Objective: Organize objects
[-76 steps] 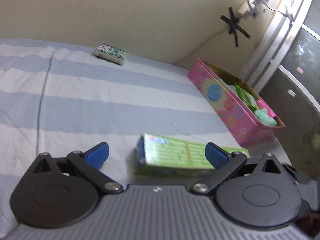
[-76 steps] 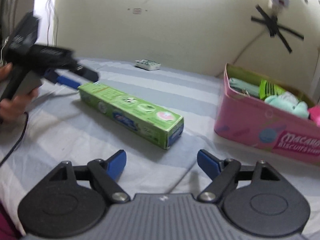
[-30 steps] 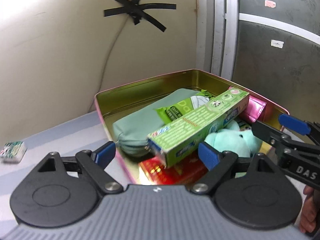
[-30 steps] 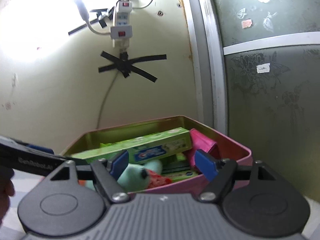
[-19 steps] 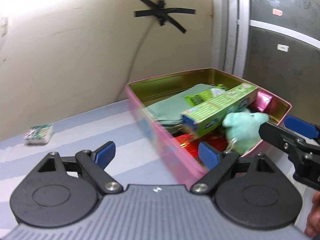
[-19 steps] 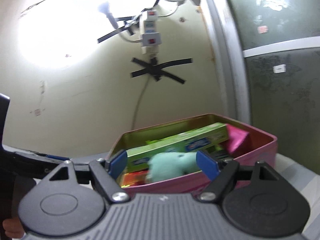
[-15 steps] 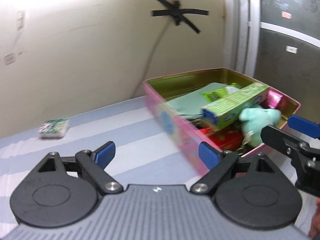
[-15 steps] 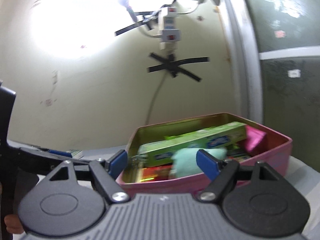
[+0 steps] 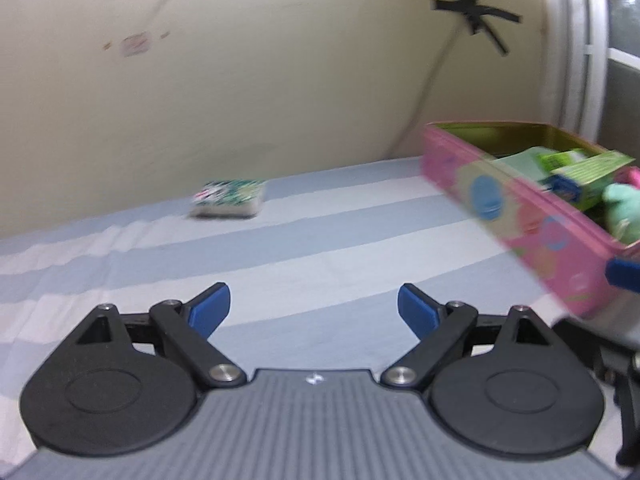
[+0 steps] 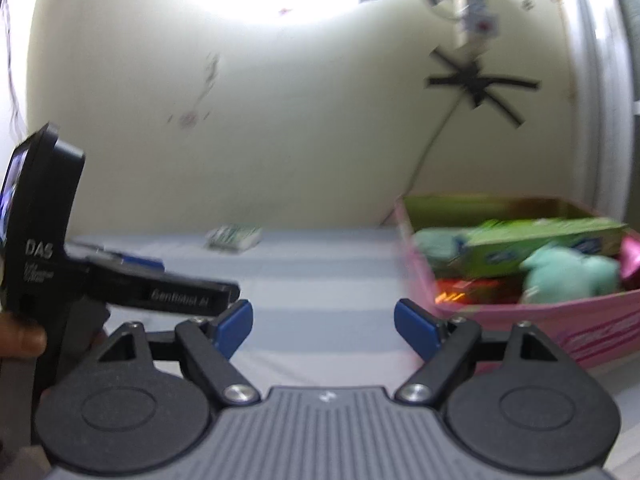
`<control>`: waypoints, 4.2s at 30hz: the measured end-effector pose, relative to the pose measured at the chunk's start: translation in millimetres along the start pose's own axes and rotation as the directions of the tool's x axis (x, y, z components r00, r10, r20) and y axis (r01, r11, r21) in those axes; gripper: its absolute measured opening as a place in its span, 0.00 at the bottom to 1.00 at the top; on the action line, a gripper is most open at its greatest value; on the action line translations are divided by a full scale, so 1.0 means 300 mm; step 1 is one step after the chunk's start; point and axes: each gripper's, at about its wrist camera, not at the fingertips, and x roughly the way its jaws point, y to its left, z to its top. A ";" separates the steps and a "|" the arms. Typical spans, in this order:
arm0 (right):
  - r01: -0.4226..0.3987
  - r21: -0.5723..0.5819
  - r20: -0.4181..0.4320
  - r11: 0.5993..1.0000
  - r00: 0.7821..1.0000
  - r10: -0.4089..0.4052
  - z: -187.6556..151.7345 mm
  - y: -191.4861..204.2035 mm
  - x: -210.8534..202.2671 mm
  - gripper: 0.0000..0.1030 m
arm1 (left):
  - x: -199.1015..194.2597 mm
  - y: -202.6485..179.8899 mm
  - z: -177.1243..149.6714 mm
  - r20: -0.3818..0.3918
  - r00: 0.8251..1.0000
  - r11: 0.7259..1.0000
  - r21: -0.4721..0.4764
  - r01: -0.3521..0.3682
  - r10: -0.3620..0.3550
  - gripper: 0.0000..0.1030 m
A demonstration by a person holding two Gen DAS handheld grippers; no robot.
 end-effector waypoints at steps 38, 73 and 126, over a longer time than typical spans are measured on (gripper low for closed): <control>-0.226 -0.257 -0.312 0.939 0.940 0.141 0.283 0.316 1.024 1.00 | 0.146 0.362 -0.038 -0.147 0.969 0.920 -0.312 -0.236 0.199 1.00; -0.267 -0.159 -0.283 0.950 0.935 0.215 0.070 0.168 0.598 0.53 | 0.139 0.350 -0.042 -0.152 0.965 0.918 -0.305 -0.252 0.214 1.00; -0.257 0.161 -0.166 0.953 0.945 0.283 -0.145 -0.080 -0.016 1.00 | 0.040 0.247 -0.126 -0.154 0.946 0.925 -0.215 -0.313 0.284 1.00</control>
